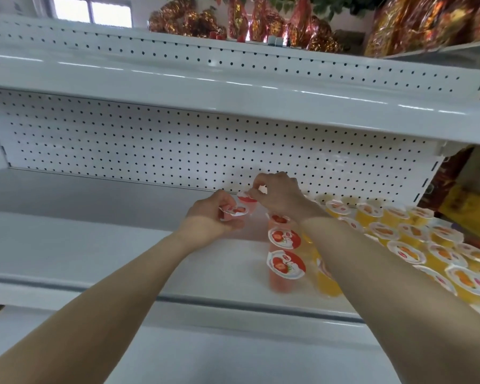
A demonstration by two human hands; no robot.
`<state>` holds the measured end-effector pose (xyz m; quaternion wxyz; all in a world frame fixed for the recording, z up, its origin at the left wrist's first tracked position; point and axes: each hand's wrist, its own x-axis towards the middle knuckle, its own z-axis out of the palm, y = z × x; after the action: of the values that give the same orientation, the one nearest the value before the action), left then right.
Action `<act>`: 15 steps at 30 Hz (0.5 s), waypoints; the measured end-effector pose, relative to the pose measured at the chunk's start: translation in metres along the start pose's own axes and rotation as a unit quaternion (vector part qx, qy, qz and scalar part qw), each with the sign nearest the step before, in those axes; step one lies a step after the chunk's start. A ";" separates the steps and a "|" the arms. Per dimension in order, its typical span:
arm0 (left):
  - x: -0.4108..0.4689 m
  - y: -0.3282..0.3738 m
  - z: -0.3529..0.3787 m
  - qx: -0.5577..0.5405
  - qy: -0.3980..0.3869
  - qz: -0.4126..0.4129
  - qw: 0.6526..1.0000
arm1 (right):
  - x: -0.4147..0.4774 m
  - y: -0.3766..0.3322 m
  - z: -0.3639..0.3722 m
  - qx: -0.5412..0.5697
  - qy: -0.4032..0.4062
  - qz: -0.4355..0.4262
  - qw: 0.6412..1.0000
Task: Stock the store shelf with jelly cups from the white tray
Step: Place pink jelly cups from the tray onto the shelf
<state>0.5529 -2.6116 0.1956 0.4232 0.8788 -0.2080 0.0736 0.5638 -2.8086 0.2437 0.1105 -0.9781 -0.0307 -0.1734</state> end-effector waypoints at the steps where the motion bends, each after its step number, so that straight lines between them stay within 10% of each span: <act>1: 0.000 0.002 0.003 0.002 0.000 0.006 1.000 | -0.003 0.004 -0.001 -0.015 0.014 -0.007 1.000; 15: -0.028 0.017 -0.001 0.100 0.060 0.118 0.986 | -0.059 0.001 -0.027 -0.073 0.071 -0.041 0.994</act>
<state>0.5206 -2.6117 0.2000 0.3330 0.8800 -0.2759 0.1965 0.4996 -2.8167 0.2474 0.0335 -0.9666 -0.0501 -0.2490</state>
